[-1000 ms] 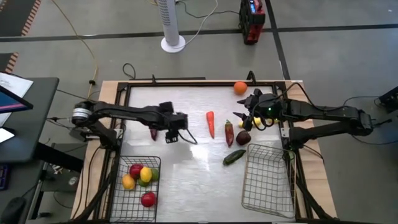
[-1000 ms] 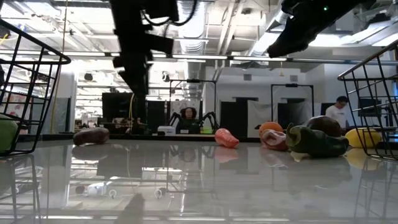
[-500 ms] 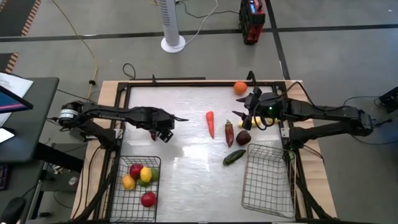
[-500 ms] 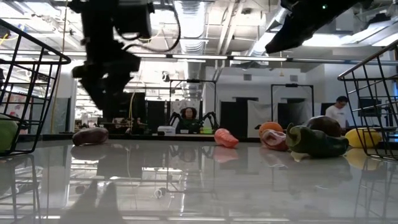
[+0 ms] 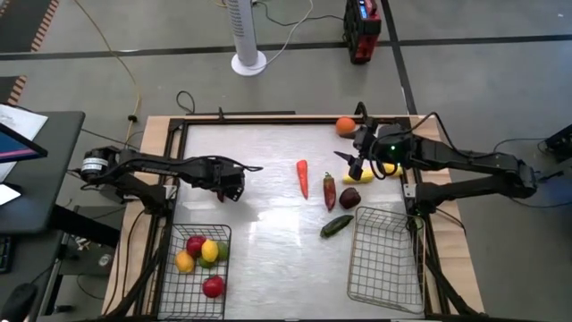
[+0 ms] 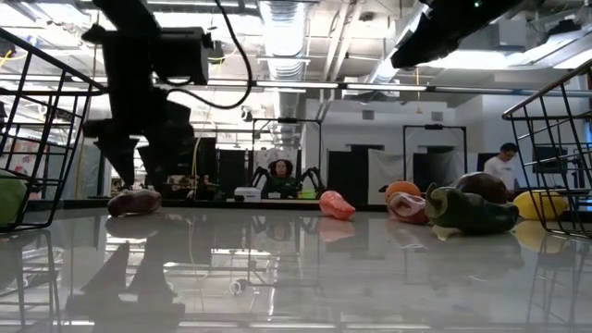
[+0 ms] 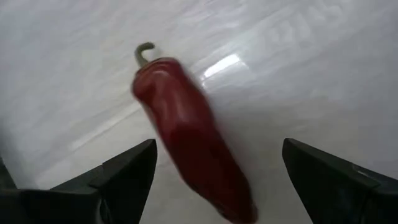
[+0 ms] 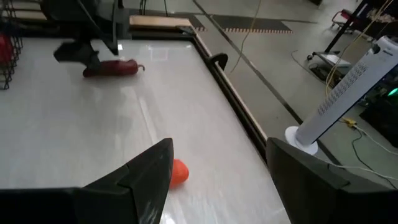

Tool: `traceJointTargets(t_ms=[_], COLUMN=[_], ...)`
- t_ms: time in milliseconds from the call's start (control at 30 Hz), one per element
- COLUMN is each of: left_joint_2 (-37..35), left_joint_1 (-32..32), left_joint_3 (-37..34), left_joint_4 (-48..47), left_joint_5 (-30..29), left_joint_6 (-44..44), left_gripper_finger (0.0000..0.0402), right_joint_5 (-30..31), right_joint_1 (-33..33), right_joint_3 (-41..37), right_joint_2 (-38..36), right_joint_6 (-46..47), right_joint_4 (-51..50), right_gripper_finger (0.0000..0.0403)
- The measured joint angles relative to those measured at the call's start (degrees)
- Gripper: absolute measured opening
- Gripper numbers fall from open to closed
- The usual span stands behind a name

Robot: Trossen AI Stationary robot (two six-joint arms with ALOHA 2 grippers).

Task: Sort produce into baskets
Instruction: Put the left red chili pepper into the gold wire basket

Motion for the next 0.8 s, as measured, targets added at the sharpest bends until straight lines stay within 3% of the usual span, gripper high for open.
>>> traceJointTargets(t_ms=[533, 800], left_joint_2=[0.0, 0.0], left_joint_1=[2.6, 6.2], left_joint_3=[-1.9, -4.8], left_joint_4=[1.0, 4.6], left_joint_5=[-3.6, -0.3], left_joint_6=[2.8, 5.8], left_gripper_finger=[0.0336, 0.0336], right_joint_5=[-1.4, -1.4], right_joint_1=[0.0, 0.0], right_joint_3=[0.0, 0.0], right_joint_2=[0.0, 0.0], right_joint_6=[-0.3, -0.3], right_joint_4=[1.8, 1.7], right_gripper_finger=[0.0285, 0.0285])
